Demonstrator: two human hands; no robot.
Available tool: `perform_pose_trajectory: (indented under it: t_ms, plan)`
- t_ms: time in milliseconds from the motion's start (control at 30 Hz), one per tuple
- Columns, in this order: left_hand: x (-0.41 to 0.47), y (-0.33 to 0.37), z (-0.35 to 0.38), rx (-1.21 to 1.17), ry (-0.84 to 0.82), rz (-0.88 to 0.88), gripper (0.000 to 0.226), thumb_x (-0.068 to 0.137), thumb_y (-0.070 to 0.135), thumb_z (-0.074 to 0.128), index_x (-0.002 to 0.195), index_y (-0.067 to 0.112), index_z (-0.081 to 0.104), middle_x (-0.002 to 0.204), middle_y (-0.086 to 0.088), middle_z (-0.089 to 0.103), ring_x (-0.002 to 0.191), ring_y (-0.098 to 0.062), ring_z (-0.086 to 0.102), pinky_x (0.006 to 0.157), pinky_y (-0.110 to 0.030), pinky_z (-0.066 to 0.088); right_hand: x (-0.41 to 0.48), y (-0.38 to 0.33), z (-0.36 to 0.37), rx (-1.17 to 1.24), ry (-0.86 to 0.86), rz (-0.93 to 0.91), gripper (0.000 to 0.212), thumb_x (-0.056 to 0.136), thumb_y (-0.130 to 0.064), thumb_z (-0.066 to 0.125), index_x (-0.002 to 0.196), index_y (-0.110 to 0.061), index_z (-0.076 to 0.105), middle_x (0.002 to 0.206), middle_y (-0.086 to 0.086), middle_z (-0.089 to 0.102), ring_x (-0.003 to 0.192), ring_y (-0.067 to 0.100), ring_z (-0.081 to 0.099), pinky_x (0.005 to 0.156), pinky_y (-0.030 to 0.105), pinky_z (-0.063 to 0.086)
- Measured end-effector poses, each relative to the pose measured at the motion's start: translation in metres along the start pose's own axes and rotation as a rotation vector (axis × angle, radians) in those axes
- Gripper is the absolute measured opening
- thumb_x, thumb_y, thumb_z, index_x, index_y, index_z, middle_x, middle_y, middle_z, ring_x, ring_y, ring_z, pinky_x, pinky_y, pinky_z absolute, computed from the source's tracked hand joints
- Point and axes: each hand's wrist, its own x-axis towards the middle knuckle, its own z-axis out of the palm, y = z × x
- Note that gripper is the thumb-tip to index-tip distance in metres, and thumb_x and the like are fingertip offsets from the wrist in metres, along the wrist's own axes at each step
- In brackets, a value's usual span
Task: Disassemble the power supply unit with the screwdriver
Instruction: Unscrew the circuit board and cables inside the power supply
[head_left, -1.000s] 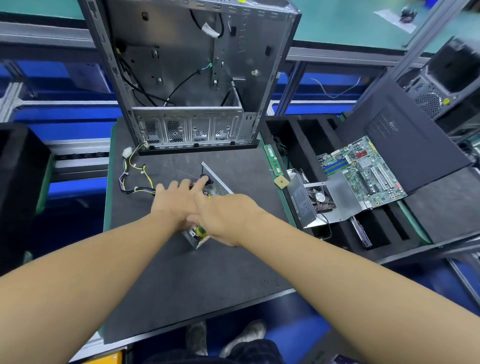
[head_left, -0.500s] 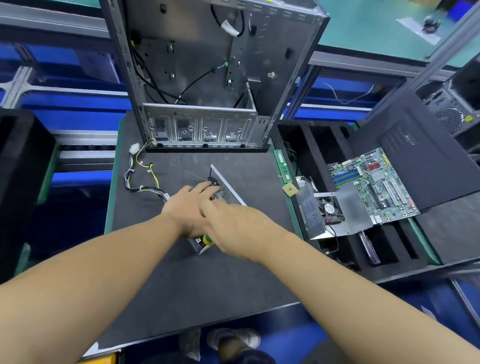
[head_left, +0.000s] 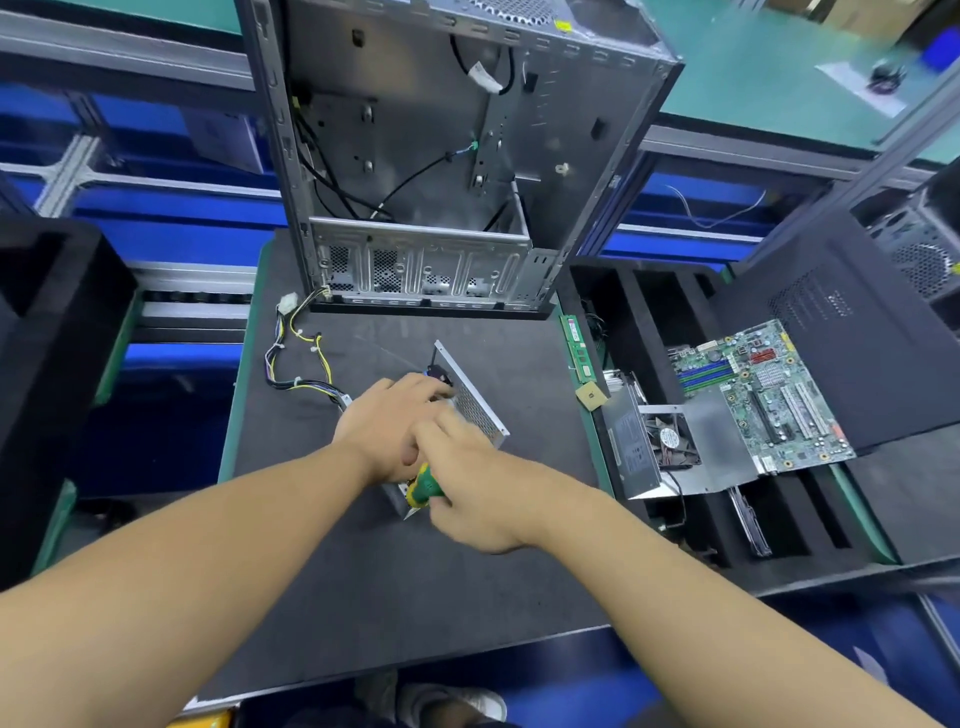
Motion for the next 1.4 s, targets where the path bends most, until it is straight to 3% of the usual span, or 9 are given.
perform_pose_trajectory:
  t_ms: [100,167,267,433,600,867,1067,1233,1400]
  plan:
    - [0.002,0.0,0.004,-0.026,0.053,-0.048,0.039,0.085,0.039,0.051,0.123,0.037,0.058,0.142,0.019,0.042,0.135,-0.006,0.031,0.102,-0.029,0.031,0.001,-0.001,0.004,0.011,0.083,0.125,0.039,0.096,-0.035,0.049,0.125,-0.013,0.034,0.131,0.006,0.033,0.114,0.026,0.039,0.079,0.04,0.043]
    - [0.003,0.0,0.006,-0.036,0.074,-0.075,0.031,0.087,0.04,0.05,0.115,0.036,0.062,0.135,0.02,0.046,0.129,-0.006,0.035,0.1,-0.03,0.033,0.002,-0.003,0.007,-0.236,0.157,0.189,0.057,0.1,-0.054,0.034,0.131,-0.006,0.03,0.121,0.009,0.051,0.086,0.028,0.052,0.059,0.036,0.038]
    - [0.004,-0.001,0.008,-0.036,0.113,-0.07,0.02,0.085,0.043,0.056,0.103,0.036,0.062,0.125,0.02,0.048,0.12,-0.007,0.042,0.092,-0.029,0.034,0.004,-0.002,0.009,-0.578,0.248,0.056,0.059,0.104,-0.047,0.026,0.133,0.004,0.03,0.098,0.008,0.064,0.05,0.02,0.035,0.043,0.03,0.017]
    - [0.001,-0.001,0.007,0.006,0.102,-0.062,0.034,0.08,0.035,0.05,0.113,0.036,0.06,0.125,0.018,0.047,0.116,-0.01,0.043,0.09,-0.029,0.034,0.0,0.004,0.0,-0.012,0.11,-0.03,0.03,0.088,-0.02,0.051,0.114,-0.012,0.038,0.118,0.0,0.034,0.094,0.018,0.032,0.068,0.034,0.036]
    - [0.002,0.002,0.005,-0.014,0.126,-0.101,0.027,0.086,0.042,0.047,0.107,0.037,0.063,0.119,0.02,0.05,0.111,-0.007,0.042,0.085,-0.026,0.03,0.003,-0.001,0.008,-0.443,0.242,0.164,0.054,0.1,-0.057,0.026,0.127,-0.011,0.034,0.093,0.003,0.054,0.066,0.029,0.05,0.05,0.034,0.029]
    - [0.001,0.003,0.005,-0.023,0.142,-0.092,0.041,0.076,0.041,0.036,0.107,0.036,0.062,0.121,0.019,0.048,0.113,-0.008,0.042,0.088,-0.028,0.035,0.004,0.002,-0.005,-0.054,0.049,0.075,0.03,0.087,-0.022,0.05,0.114,-0.018,0.036,0.117,-0.002,0.033,0.104,0.023,0.037,0.078,0.045,0.049]
    - [-0.002,-0.001,0.006,0.05,0.106,-0.031,0.03,0.079,0.036,0.052,0.108,0.035,0.061,0.123,0.018,0.045,0.114,-0.009,0.04,0.08,-0.025,0.026,0.008,-0.003,-0.001,-0.429,0.129,0.159,0.048,0.105,-0.044,0.028,0.13,-0.004,0.034,0.105,0.01,0.063,0.068,0.028,0.045,0.057,0.036,0.033]
    - [-0.005,0.001,0.008,-0.006,0.198,-0.039,0.027,0.077,0.031,0.056,0.104,0.032,0.058,0.11,0.019,0.05,0.107,-0.009,0.046,0.081,-0.025,0.032,0.009,0.001,-0.009,-0.085,-0.029,0.074,0.027,0.092,-0.01,0.047,0.117,-0.012,0.037,0.124,0.009,0.031,0.098,0.025,0.034,0.079,0.041,0.043]
    - [-0.004,0.0,0.006,0.107,0.154,0.006,0.033,0.081,0.036,0.051,0.112,0.032,0.06,0.126,0.015,0.047,0.117,-0.011,0.042,0.086,-0.026,0.032,0.006,0.002,-0.008,-0.199,0.041,0.185,0.052,0.1,-0.053,0.035,0.13,-0.011,0.031,0.114,0.008,0.049,0.079,0.028,0.045,0.063,0.039,0.035]
